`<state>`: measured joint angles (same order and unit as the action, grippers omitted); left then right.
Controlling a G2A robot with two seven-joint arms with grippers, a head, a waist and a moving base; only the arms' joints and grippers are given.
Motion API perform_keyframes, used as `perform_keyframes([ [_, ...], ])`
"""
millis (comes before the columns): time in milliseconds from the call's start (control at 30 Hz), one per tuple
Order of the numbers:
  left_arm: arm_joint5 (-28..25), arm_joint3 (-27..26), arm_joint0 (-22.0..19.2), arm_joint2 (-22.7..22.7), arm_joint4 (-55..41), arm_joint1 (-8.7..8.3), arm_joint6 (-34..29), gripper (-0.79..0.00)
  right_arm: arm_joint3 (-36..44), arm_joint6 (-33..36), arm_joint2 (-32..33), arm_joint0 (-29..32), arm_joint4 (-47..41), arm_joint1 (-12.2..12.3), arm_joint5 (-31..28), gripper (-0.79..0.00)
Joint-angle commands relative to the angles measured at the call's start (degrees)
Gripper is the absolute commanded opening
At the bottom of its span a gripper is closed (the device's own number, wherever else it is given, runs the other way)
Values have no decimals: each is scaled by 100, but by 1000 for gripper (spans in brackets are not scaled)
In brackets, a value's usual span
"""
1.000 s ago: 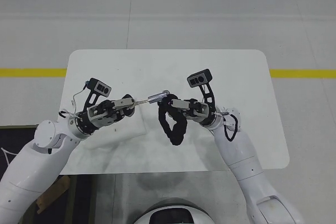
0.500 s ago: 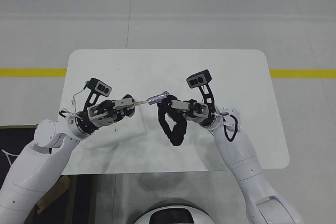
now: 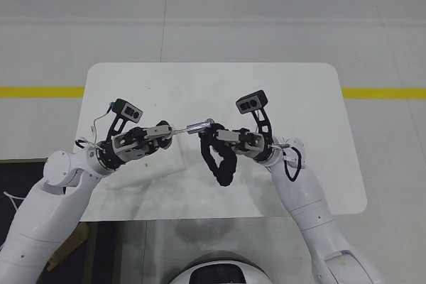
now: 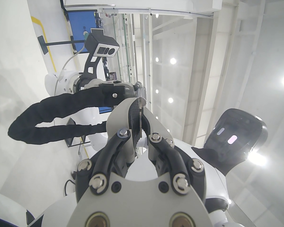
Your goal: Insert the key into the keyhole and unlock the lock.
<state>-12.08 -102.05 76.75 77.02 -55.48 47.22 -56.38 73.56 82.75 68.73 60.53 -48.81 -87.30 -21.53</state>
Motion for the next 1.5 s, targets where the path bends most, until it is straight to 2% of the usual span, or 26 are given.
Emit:
perform_keyframes([
  [0,20,-9,10,34,23,29,-37,-785,17,12,2,15,16,1,12,-785],
  [433,63,-121,69,282,559,196,-178,-785,88,61,73,67,192,25,61,-785],
  [933,214,-117,52,389,700,388,-320,-785,124,95,114,70,319,65,95,-785],
  [1300,239,-76,-33,433,866,511,-586,-785,125,124,150,128,288,93,125,-785],
  [1400,216,-67,-45,493,962,519,-946,-785,56,40,212,128,125,90,94,-785],
  [1467,216,-67,-45,493,962,519,-946,-785,56,40,212,128,125,90,94,-785],
])
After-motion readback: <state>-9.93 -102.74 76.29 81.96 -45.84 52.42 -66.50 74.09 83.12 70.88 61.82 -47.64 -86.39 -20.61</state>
